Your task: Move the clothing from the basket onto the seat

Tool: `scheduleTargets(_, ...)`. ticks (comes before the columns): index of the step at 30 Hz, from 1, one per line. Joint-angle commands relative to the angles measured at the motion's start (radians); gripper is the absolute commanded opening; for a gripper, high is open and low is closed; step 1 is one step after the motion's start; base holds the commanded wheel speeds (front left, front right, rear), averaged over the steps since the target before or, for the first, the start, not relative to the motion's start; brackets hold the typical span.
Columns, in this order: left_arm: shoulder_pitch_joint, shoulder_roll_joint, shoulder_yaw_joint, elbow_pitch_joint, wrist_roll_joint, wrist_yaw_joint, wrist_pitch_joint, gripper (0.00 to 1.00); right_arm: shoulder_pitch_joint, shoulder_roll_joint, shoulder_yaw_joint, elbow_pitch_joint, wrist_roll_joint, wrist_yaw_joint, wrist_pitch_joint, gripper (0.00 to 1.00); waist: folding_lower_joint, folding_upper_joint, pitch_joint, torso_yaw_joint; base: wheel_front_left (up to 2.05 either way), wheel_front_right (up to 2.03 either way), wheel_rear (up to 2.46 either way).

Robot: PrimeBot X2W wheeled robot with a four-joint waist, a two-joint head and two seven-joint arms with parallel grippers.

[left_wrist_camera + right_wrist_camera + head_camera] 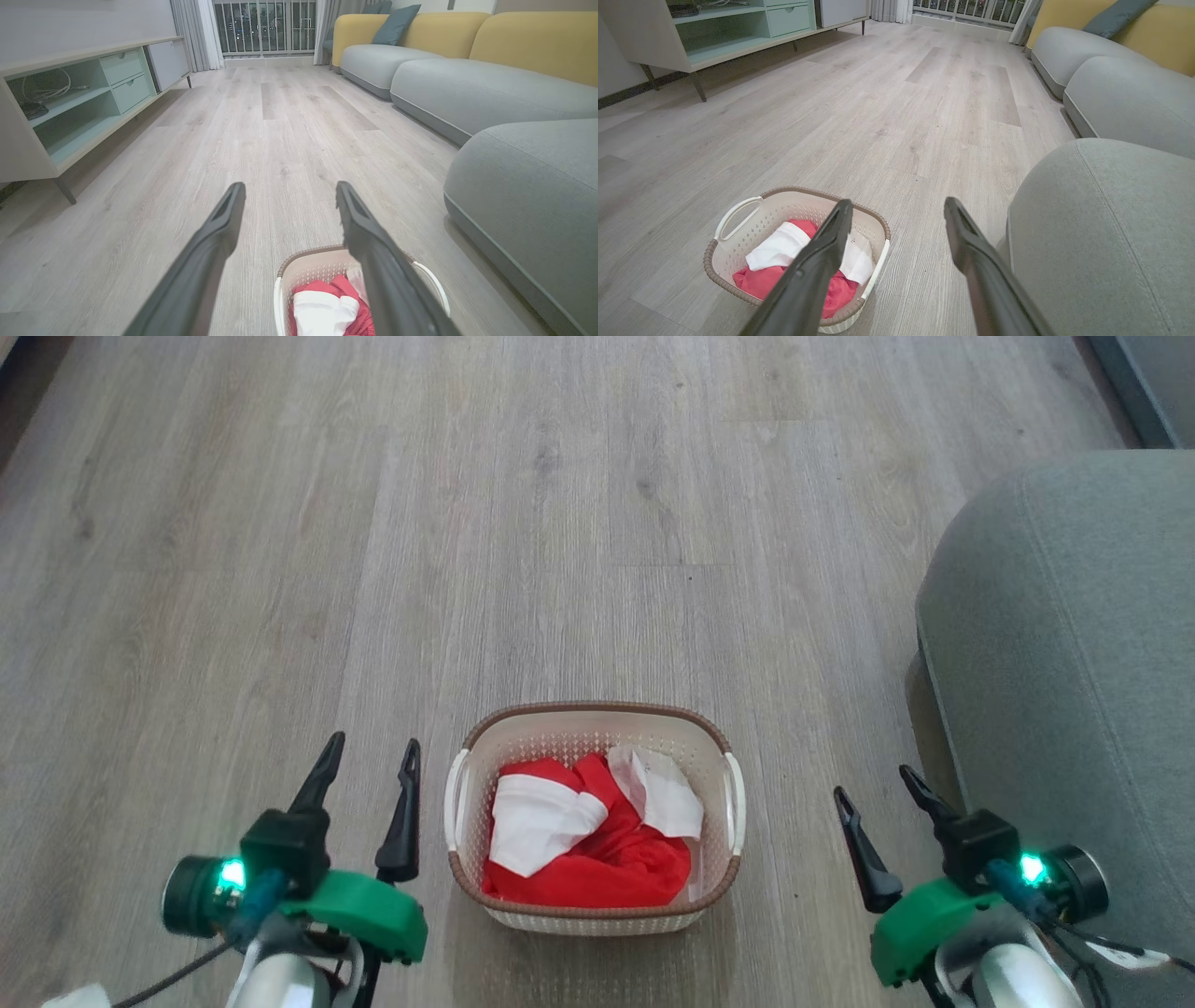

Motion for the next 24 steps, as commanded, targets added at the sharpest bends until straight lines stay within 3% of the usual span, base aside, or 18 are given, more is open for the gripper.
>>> scheduleTargets(1, -0.056, 0.012, 0.022, -0.038, 0.040, 0.007, -0.017, 1.00, -0.051, -0.012, 0.027, -0.025, -0.039, 0.000, -0.021, 1.00, 0.0000, 0.0000, 0.000, 0.000, 0.00, 0.00, 0.00)
scheduleTargets(24, -0.071, 0.010, 0.018, -0.020, 0.038, -0.013, -0.022, 1.00, -0.067, 0.000, -0.004, -0.044, -0.050, 0.000, -0.027, 1.00, 0.0000, 0.0000, 0.054, -0.012, 0.00, 0.00, 0.00)
